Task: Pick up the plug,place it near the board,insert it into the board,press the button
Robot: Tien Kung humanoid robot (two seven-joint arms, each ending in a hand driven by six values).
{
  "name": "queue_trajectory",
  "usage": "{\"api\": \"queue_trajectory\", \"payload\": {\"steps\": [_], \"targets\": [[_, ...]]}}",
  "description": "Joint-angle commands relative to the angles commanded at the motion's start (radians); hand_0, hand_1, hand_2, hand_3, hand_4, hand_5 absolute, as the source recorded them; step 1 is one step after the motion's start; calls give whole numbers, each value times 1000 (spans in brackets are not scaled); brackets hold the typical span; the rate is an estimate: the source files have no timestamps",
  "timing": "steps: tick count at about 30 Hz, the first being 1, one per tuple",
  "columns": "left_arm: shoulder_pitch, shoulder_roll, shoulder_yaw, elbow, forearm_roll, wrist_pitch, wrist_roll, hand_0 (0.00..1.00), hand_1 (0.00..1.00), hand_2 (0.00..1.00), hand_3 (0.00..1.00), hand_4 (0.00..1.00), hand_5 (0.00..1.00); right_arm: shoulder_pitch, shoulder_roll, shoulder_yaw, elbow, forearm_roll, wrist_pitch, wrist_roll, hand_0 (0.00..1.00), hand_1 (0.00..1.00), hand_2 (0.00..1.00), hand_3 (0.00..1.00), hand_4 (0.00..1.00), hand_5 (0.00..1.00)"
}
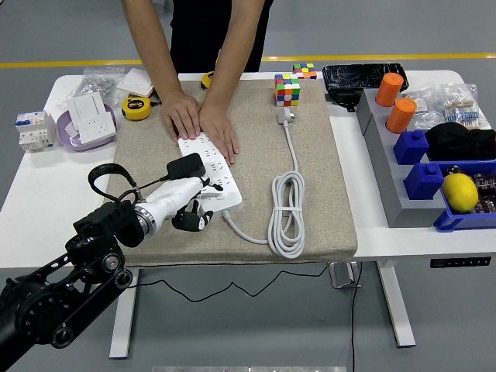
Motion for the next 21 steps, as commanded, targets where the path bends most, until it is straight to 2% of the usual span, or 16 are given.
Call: {"api": "queue_trajectory", "payload": {"steps": [2,3,8,9,14,15,20,21], "targets": [[2,-4,-29,-19,-37,5,-38,118,28,146,774,546,2,0,0,-1,0,0,0,0,834,744,722,752,998,734],[2,-5,-38,-23,-48,13,-56,208,124,234,794,625,2,0,0,-1,0,1,0,0,832,743,722,753,998,735],[-4,-27,-102,8,-244,131,-229,208,124,234,794,625,2,1,1,-3,0,2,0,1,832,743,722,753,998,735],[-7,-31,-107,15,-283,142,-259,415,642,571,606,957,211,1,1,-2,0,1,0,0,830,740,722,752,998,735],[-28,-64,-129,66,-497,161,-366,415,642,571,606,957,211,2,1,-4,0,2,0,1,830,740,722,752,998,735],[-34,-74,-139,81,-536,163,-381,766,848,802,772,998,338,2,1,-5,0,3,0,0,830,741,723,754,998,736],[-68,-108,-174,166,-751,180,-436,766,848,802,772,998,338,3,2,-5,0,1,1,0,830,741,723,754,998,736],[-75,-111,-177,184,-790,181,-439,918,944,880,817,998,362,3,2,-5,0,0,1,-1,830,740,722,753,998,739]]}}
